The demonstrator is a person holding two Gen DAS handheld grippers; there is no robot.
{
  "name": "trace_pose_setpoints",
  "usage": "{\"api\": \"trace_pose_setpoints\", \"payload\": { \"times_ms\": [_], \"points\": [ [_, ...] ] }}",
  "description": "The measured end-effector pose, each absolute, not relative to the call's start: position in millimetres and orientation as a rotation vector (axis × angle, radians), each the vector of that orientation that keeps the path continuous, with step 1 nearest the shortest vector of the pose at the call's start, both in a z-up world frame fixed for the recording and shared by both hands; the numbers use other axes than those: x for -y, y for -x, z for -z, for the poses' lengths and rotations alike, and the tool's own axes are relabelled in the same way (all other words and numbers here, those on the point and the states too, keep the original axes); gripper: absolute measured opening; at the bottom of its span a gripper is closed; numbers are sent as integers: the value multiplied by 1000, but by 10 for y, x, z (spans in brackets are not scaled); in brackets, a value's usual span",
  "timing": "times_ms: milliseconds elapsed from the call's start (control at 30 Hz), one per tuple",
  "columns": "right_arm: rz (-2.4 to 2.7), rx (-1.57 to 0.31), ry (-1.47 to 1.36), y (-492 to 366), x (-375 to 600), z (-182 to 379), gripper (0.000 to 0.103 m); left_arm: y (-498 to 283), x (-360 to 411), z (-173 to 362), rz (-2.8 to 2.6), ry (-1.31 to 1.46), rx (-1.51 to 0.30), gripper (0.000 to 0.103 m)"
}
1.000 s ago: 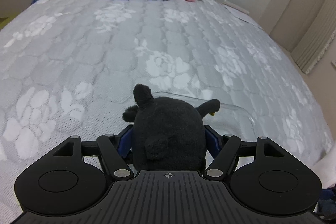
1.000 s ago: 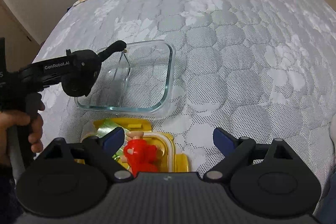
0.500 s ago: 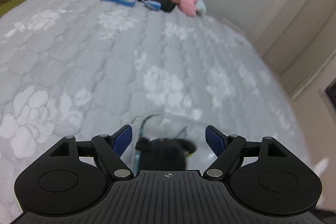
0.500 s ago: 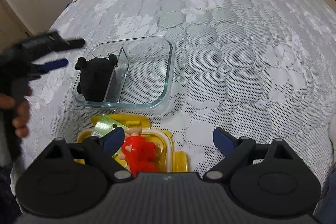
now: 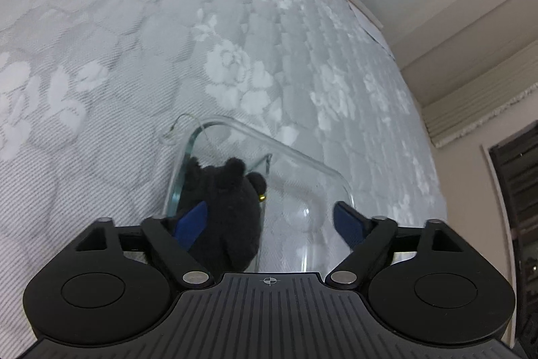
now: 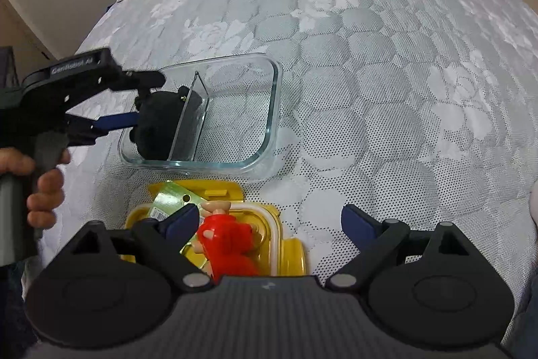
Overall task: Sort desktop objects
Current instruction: 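Lift the black plush with the left gripper into the glass dish compartment, then grasp the red doll figure with the right gripper and lift it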
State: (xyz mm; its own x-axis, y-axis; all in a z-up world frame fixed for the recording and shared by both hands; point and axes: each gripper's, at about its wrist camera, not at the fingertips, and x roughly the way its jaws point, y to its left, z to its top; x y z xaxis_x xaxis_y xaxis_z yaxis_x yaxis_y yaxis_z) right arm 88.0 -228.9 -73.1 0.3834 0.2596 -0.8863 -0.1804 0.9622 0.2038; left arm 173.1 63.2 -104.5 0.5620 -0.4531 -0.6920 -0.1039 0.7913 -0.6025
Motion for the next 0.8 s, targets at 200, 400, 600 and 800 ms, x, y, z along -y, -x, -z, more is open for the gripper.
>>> {"api": "trace_pose_setpoints", "payload": {
  "times_ms": [200, 400, 600, 800],
  "points": [
    [-270, -1135, -43, -869, 2251, 790, 84, -1712, -580, 1012, 242, 571, -957, 90],
    [-338, -1141, 28, -816, 2120, 790, 77, -1371, -713, 752, 254, 526, -1017, 93],
    [-343, -1173, 53, -794, 1988, 898, 77, -926, -728, 754, 234, 358, -1115, 93],
    [-370, -1183, 128, -789, 1754, 1051, 75, -627, -812, 881, 187, 366, -1164, 94]
  ]
}}
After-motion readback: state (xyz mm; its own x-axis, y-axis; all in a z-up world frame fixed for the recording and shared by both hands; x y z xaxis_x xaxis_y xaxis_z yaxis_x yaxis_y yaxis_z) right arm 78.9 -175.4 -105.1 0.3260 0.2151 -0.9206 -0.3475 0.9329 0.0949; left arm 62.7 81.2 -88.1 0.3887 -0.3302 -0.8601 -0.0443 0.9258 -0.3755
